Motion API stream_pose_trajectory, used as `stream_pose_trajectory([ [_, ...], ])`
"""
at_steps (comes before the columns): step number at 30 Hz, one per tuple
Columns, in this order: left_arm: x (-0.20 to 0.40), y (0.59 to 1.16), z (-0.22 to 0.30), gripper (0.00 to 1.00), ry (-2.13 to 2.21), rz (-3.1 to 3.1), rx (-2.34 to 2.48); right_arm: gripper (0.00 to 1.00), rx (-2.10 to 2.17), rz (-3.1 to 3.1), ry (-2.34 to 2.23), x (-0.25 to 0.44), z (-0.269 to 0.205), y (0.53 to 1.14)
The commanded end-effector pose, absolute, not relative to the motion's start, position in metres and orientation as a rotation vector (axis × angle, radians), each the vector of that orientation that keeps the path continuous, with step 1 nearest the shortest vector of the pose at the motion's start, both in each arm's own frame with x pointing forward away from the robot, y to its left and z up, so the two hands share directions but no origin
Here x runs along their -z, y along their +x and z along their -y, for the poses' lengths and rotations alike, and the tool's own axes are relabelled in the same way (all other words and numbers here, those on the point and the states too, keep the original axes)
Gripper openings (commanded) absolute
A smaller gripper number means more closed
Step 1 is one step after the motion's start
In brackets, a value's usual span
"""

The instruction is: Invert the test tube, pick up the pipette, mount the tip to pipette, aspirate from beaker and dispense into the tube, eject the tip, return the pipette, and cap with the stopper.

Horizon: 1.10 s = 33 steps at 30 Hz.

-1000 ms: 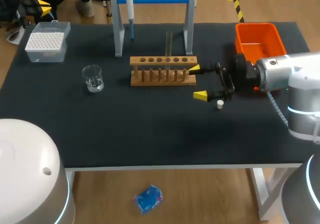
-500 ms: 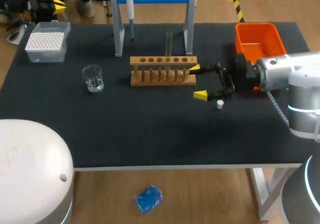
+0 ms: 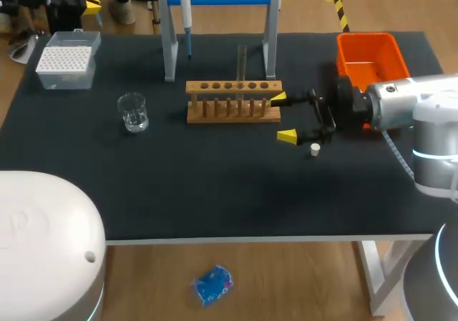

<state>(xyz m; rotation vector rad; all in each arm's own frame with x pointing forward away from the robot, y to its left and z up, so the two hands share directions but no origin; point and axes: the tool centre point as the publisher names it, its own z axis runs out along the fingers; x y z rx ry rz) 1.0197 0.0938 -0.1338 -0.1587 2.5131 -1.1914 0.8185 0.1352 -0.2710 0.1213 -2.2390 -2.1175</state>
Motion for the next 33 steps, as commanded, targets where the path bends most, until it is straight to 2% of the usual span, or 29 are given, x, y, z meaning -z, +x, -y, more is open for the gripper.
stream_pose_trajectory([
  [1,0.133,1.020,-0.094,0.00,-0.158,-2.516,1.191,1.00,2.118,2.241,0.121,0.271,-0.135,0.818],
  [24,0.128,0.964,0.034,0.00,-0.216,-2.741,1.308,1.00,2.118,2.241,0.121,0.271,-0.135,0.818],
  [33,0.128,0.964,0.034,0.00,-0.216,-2.741,1.308,1.00,2.118,2.241,0.121,0.271,-0.135,0.818],
])
